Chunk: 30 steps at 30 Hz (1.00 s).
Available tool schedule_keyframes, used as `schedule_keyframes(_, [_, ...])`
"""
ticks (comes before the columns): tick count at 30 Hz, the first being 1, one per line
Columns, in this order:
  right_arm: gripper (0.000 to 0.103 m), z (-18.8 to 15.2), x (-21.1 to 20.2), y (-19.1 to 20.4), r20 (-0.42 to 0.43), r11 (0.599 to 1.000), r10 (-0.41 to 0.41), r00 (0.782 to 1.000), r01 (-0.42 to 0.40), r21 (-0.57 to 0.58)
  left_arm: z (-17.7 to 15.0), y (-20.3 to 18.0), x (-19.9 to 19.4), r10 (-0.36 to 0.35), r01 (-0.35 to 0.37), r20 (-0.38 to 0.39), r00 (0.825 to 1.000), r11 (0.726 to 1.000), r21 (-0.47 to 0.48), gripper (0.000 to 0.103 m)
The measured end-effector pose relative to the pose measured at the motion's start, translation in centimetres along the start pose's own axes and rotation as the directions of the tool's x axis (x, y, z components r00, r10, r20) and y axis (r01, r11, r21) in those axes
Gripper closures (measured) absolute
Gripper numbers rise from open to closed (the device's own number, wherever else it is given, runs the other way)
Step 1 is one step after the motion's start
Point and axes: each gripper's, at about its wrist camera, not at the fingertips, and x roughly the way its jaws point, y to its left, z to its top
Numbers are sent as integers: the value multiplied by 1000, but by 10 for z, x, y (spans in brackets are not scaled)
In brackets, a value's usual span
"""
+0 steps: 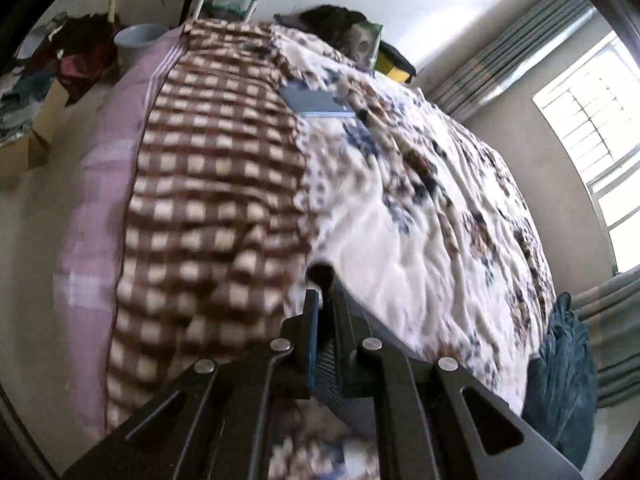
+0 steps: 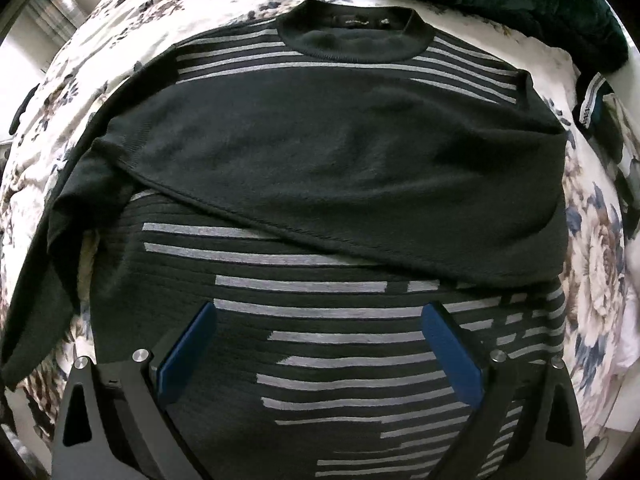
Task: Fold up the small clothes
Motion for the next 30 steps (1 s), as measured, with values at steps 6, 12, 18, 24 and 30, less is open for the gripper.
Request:
schedule_keyframes(6, [0, 0, 8, 13, -18, 1000, -6, 1000, 6, -2, 7, 58, 59, -34, 3, -157, 987, 982, -191, 98])
schedule_keyframes(12, [0, -4, 13, 22, -2, 999, -36, 999, 36, -4, -29, 92, 64, -194, 102, -189, 963, 906, -410, 61])
schedule_keyframes(18, [0, -2, 21, 21, 34, 985, -171, 985, 170, 38, -41, 51, 55, -97, -1, -275, 957, 943, -333, 40])
schedule_keyframes(24, [0, 11, 18, 20, 56, 987, -156, 986, 153, 51, -65, 38, 65, -79, -19, -319, 944, 955, -295, 35])
schedule_keyframes(30, [0, 11, 14, 23, 104, 975, -220, 970, 222, -9, -36, 14, 73, 42, -65, -104, 994, 972, -227, 99])
